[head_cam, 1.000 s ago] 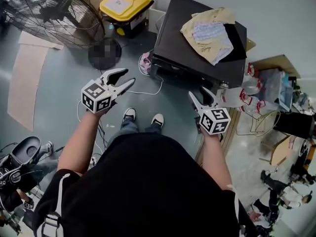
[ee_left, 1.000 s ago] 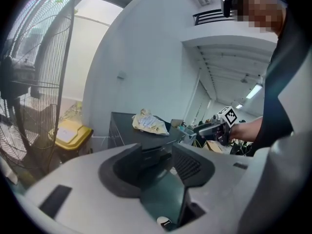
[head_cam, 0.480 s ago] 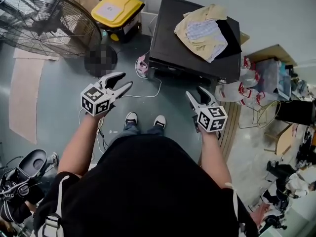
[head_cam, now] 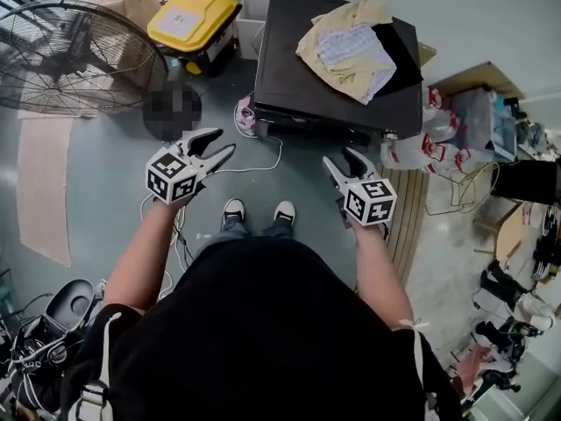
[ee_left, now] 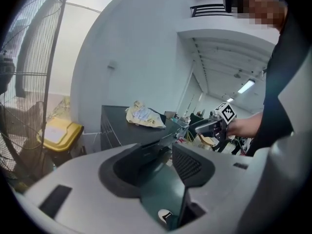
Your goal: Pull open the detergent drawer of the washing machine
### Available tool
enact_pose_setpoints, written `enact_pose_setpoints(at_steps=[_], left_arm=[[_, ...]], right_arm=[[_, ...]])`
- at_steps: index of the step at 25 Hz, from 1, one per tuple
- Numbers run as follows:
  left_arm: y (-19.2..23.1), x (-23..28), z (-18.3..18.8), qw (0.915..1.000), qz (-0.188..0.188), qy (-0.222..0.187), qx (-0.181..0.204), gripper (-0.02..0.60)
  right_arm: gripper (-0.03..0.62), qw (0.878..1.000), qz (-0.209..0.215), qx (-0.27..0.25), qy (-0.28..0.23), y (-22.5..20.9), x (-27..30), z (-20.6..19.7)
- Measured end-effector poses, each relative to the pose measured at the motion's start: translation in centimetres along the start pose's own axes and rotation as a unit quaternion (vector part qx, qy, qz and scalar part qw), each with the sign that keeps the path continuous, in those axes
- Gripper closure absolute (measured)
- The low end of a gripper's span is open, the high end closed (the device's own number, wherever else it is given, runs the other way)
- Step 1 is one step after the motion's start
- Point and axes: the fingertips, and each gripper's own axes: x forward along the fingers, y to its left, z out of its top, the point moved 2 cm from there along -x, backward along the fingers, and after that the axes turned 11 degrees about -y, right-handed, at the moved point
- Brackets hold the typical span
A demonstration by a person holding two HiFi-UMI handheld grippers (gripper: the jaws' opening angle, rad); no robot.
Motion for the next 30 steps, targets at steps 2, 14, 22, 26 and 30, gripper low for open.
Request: enact_pose_setpoints(at_steps=[2,14,22,26,30], left_arm=[[0.2,0.8,-0.4,1.0000,-0.002,0.006,-0.001,0.382],[3.3,6.4,-4.3,0.9988,0.006,0.048,0.000,0.382],[5.4,10.5,-6.2,0.9969,0.005,0.078,0.008,0.382],[6.3,12.0,-7.6,0.9946,0.012,0.102,0.012,0.382],[7.3,13.3,-8.8,0.9927,0.016,0.119,0.004,0.383]], right_arm=[[0.362,1.000,0.001,0.002,0.005,-0.4,0.4,-0.5],[0.356,0.999,0.005,0.017,0.033,-2.4,5.1,-3.1],[0.356,0.999,0.004,0.021,0.044,-4.2,9.6,-4.9],[0.356,0.999,-0.003,0.028,0.044,-5.0,11.2,-5.8],[0.359,0.998,-0.010,0.033,0.045,-5.6,12.6,-6.8]])
